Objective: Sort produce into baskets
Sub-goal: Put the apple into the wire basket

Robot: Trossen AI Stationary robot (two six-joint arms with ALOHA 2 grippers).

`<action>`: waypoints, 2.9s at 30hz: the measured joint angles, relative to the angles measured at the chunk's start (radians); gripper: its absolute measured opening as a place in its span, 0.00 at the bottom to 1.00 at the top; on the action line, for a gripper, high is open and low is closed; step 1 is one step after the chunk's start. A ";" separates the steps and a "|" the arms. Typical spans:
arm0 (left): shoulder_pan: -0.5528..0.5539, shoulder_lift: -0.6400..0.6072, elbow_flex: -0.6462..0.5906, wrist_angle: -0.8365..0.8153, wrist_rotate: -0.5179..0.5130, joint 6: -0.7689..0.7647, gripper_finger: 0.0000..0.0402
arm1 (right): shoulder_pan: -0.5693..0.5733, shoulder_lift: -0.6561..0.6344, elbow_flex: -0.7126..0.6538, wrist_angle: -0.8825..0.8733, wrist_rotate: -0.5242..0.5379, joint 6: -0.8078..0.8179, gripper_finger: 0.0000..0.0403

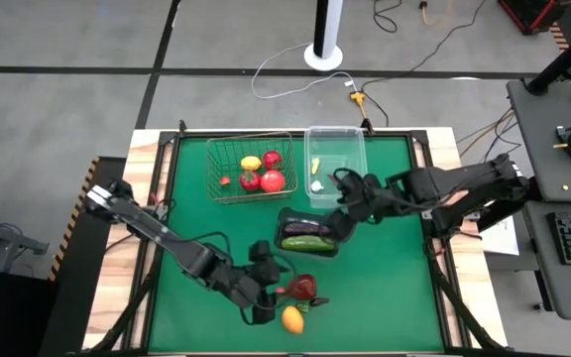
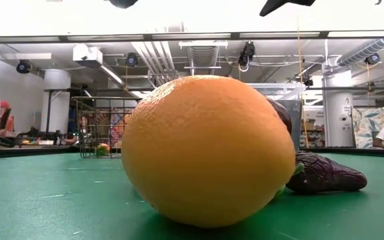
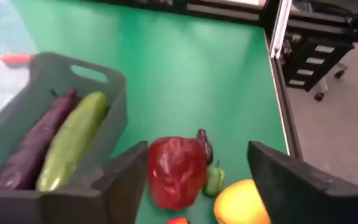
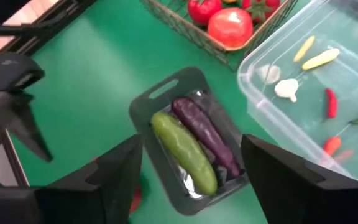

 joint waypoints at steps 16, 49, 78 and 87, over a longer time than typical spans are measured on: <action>0.001 0.332 0.231 -0.061 -0.049 0.064 0.91 | 0.046 0.013 -0.005 0.000 0.028 0.046 0.76; 0.021 0.398 0.162 -0.046 -0.092 -0.009 0.82 | 0.046 0.013 -0.011 0.000 0.027 0.043 0.76; 0.021 0.386 0.161 -0.047 -0.042 0.011 0.19 | 0.046 0.013 -0.011 0.000 0.027 0.031 0.76; 0.019 0.386 0.169 -0.021 -0.045 0.106 0.23 | 0.046 0.013 -0.011 0.000 0.026 0.031 0.76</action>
